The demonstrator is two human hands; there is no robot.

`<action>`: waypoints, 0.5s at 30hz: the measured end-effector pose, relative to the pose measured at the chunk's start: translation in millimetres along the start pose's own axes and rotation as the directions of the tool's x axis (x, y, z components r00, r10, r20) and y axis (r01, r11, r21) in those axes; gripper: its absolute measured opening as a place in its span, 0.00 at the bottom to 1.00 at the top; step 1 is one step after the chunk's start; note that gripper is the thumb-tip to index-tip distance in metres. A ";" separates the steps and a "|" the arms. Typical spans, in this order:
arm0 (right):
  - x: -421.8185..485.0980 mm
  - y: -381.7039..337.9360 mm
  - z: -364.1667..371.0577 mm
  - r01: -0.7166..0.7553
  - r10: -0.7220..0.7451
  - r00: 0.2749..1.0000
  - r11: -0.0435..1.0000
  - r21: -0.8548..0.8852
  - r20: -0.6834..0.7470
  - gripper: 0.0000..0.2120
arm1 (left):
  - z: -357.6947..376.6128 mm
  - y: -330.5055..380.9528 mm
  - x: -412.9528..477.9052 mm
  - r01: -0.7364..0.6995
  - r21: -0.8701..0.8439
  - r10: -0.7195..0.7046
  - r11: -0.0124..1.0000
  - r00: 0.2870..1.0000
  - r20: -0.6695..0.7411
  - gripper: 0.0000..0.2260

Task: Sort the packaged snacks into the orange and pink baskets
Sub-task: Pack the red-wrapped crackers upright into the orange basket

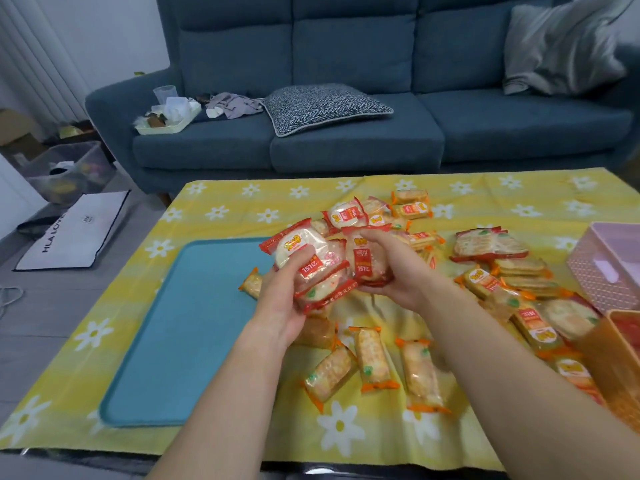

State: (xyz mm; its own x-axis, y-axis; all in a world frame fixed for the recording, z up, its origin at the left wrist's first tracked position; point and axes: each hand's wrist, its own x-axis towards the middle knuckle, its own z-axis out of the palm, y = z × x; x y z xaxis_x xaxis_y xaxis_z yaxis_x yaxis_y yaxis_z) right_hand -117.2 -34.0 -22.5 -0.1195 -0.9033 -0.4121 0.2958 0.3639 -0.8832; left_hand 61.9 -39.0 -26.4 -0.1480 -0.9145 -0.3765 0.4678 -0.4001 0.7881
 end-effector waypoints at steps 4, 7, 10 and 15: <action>-31.5 -0.9 -21.2 0.042 -0.040 0.996 0.999 0.023 -0.079 0.24 | 18.2 -6.9 -22.5 0.047 -0.026 -0.044 0.999 0.994 0.098 0.24; -69.9 -8.8 -50.3 0.092 -0.066 0.975 0.989 0.114 -0.210 0.18 | 45.5 -17.8 -46.9 0.084 -0.065 -0.073 0.994 0.984 0.161 0.23; -112.3 -11.3 -84.6 0.123 -0.089 0.968 0.983 0.134 -0.236 0.14 | 80.8 -34.3 -76.9 0.090 -0.092 -0.065 0.992 0.968 0.243 0.19; -176.8 -15.5 -142.3 0.157 -0.155 0.949 0.988 -0.015 -0.275 0.36 | 147.9 -87.9 -115.4 0.032 0.154 -0.096 0.988 0.900 0.425 0.21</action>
State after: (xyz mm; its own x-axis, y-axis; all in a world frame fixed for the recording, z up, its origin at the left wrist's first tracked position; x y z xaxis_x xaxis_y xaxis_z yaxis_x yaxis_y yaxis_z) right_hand -235.5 152.4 32.1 -0.4196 -0.8509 -0.3160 0.2594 0.2212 -0.9401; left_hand -90.9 92.9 19.8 -0.5479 -0.8104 -0.2075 0.3232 -0.4339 0.8410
